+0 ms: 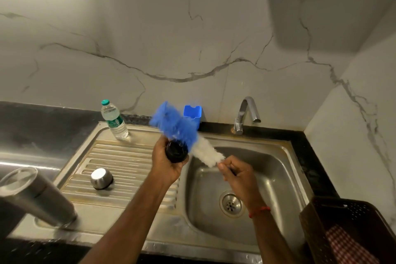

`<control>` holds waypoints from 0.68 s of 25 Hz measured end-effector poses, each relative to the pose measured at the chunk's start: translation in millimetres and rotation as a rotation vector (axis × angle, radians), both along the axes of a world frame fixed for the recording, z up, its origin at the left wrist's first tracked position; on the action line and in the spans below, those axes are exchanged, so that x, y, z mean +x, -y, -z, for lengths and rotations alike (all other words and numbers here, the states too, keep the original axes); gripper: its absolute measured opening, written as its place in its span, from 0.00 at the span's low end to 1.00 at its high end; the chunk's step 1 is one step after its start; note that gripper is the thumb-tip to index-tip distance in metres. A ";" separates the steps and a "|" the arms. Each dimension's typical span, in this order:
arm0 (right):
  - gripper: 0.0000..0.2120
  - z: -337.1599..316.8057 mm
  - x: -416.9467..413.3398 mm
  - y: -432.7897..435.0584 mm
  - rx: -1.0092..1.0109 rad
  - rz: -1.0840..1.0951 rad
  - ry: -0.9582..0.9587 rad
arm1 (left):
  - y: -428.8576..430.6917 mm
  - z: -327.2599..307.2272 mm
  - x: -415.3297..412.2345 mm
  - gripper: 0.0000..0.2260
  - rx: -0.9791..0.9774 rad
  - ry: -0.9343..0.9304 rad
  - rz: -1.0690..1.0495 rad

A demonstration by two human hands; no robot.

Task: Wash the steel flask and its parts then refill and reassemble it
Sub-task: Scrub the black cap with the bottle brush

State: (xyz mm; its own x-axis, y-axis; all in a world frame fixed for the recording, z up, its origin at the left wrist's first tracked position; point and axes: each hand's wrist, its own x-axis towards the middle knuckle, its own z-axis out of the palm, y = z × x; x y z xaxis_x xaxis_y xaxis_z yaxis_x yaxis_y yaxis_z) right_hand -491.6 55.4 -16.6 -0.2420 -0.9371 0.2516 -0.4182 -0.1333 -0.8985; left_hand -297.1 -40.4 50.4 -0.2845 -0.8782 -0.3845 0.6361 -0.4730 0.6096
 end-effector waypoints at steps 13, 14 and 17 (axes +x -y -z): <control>0.10 -15.2 -10.0 26.4 -0.067 -0.051 -0.105 | 37.5 -14.9 36.6 0.20 0.254 0.310 0.331; 0.13 -9.6 -13.6 20.1 -0.053 -0.024 -0.073 | 41.6 -18.4 41.8 0.20 0.246 0.322 0.334; 0.13 -7.3 8.8 27.2 -0.018 0.008 -0.030 | 46.8 -22.8 40.9 0.21 0.183 0.343 0.362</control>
State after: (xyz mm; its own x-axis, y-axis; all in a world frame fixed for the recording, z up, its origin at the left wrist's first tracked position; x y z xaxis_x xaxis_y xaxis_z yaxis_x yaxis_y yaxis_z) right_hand -482.8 28.3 -9.3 -0.2413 -0.9303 0.2761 -0.4457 -0.1464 -0.8831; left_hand -256.1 -87.2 73.2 -0.3880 -0.6567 -0.6467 0.1912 -0.7437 0.6406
